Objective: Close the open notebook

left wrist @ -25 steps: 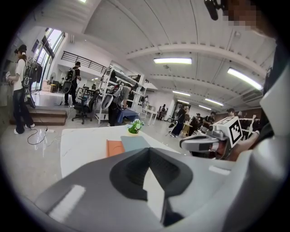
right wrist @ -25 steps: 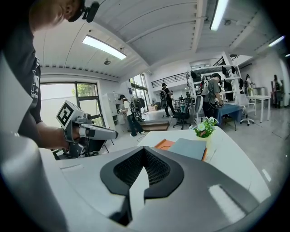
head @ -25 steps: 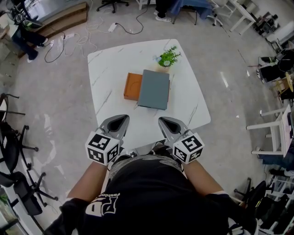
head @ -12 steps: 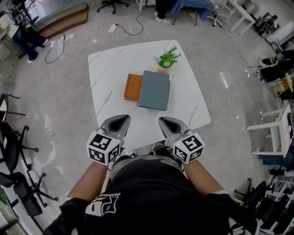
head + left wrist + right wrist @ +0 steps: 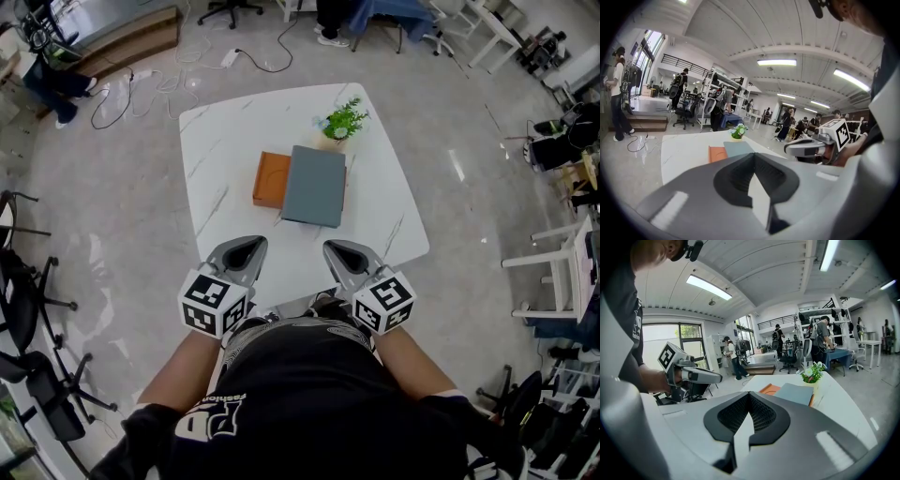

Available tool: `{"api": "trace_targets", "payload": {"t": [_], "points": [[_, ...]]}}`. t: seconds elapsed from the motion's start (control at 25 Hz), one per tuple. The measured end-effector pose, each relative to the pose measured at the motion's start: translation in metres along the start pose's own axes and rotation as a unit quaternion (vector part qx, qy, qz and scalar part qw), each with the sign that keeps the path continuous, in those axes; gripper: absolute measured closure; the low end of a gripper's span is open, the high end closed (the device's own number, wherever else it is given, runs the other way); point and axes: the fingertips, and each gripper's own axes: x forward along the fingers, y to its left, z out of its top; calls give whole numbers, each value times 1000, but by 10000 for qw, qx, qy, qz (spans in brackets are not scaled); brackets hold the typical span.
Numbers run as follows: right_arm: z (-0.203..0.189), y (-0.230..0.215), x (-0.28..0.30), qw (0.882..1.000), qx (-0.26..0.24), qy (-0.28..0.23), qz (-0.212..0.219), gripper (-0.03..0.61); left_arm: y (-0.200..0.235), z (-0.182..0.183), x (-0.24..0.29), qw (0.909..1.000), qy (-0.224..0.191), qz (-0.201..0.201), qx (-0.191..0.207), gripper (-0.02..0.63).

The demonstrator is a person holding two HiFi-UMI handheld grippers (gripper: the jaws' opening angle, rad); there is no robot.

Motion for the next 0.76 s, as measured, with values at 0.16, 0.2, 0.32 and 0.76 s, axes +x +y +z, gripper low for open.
{"api": "trace_targets", "payload": {"t": [0.16, 0.2, 0.32, 0.76], "points": [[0, -1, 0, 10000, 7, 1, -11, 578, 0, 1, 0, 10000, -8, 0, 12, 555], [0, -1, 0, 10000, 8, 3, -12, 578, 0, 1, 0, 10000, -8, -2, 14, 555], [-1, 0, 1, 10000, 1, 18, -12, 578, 1, 1, 1, 10000, -6, -8, 17, 555], [0, 0, 2, 10000, 44, 17, -36, 578, 1, 3, 1, 10000, 1, -38, 26, 555]]}}
